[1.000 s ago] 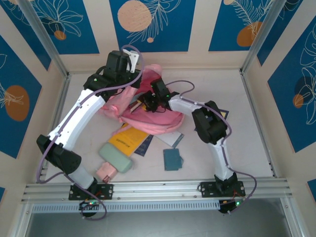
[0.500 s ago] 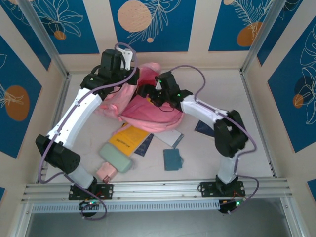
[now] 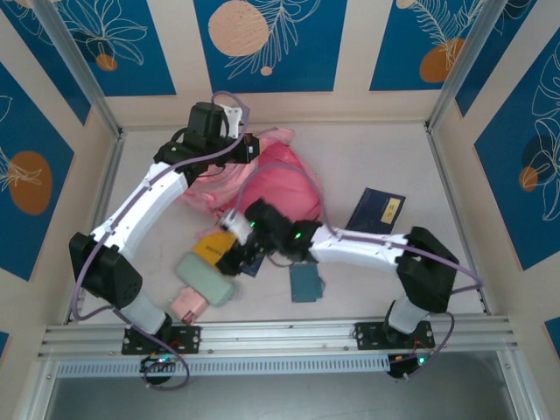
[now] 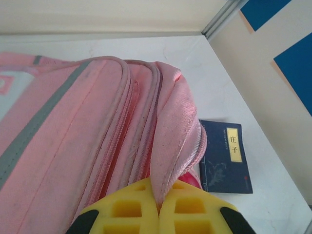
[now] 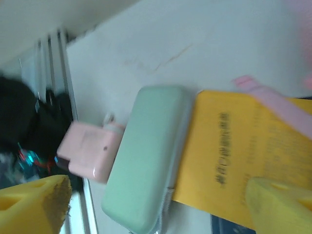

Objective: Pack the student bag
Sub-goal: Move the loose stationery to the bottom-left of the table.

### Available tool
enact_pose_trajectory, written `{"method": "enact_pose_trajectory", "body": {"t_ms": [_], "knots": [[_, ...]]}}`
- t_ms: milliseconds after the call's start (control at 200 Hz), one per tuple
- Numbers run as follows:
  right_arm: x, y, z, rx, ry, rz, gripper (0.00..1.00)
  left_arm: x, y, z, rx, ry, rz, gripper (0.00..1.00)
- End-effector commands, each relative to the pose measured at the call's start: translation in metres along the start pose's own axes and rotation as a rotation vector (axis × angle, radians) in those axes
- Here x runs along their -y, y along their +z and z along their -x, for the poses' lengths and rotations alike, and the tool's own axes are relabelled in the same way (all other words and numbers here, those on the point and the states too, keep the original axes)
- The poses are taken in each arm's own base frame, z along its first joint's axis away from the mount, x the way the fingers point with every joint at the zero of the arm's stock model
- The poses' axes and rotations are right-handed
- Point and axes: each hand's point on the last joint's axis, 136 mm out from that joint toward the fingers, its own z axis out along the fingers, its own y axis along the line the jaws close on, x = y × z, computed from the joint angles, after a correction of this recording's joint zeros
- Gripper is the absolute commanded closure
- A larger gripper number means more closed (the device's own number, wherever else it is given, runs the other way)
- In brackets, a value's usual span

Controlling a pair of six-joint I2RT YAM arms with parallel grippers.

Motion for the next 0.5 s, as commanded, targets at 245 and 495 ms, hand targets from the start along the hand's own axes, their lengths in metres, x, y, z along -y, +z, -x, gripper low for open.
{"method": "enact_pose_trajectory", "body": {"t_ms": [245, 495], "knots": [[-0.068, 0.068, -0.040, -0.015, -0.603, 0.117, 0.01, 0.006, -0.022, 0.014, 0.083, -0.017, -0.031, 1.00], [-0.082, 0.080, -0.031, -0.032, -0.689, 0.393, 0.01, 0.002, -0.036, 0.021, 0.121, -0.029, -0.022, 1.00]]}}
